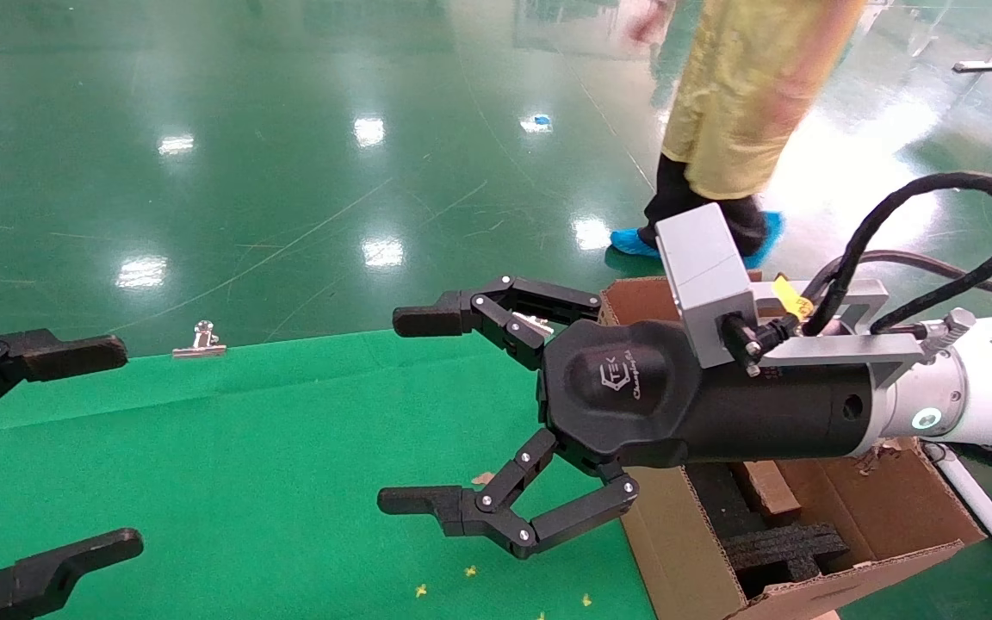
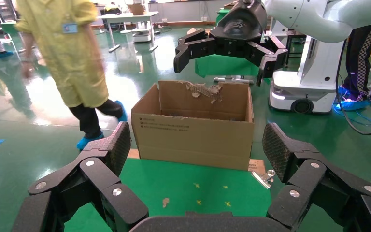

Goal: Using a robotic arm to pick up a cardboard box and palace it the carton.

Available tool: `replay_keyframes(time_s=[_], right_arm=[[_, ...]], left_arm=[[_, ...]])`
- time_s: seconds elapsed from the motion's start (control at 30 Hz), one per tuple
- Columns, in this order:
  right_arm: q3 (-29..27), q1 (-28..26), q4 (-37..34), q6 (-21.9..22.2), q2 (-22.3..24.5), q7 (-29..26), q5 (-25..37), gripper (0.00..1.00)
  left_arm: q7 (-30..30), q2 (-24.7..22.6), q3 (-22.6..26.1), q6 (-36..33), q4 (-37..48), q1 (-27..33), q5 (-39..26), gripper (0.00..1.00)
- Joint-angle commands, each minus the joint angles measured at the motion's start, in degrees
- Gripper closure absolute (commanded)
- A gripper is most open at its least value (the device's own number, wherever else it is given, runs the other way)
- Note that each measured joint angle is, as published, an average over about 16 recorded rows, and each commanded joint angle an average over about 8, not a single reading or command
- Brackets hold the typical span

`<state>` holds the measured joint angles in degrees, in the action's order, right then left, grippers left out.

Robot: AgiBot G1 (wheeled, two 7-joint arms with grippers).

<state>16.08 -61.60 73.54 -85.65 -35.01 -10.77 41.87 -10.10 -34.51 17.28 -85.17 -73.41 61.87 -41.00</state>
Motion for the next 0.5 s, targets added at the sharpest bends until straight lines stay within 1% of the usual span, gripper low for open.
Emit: replay_keyframes(time_s=[0.03, 0.5], right_arm=[[0.0, 0.0, 0.0, 0.0, 0.0, 0.0, 0.0, 0.0], [0.0, 0.0, 0.0, 0.0, 0.0, 0.0, 0.0, 0.0]], left_arm=[[0.0, 0.0, 0.0, 0.0, 0.0, 0.0, 0.0, 0.0], [0.0, 0.0, 0.0, 0.0, 0.0, 0.0, 0.0, 0.0]])
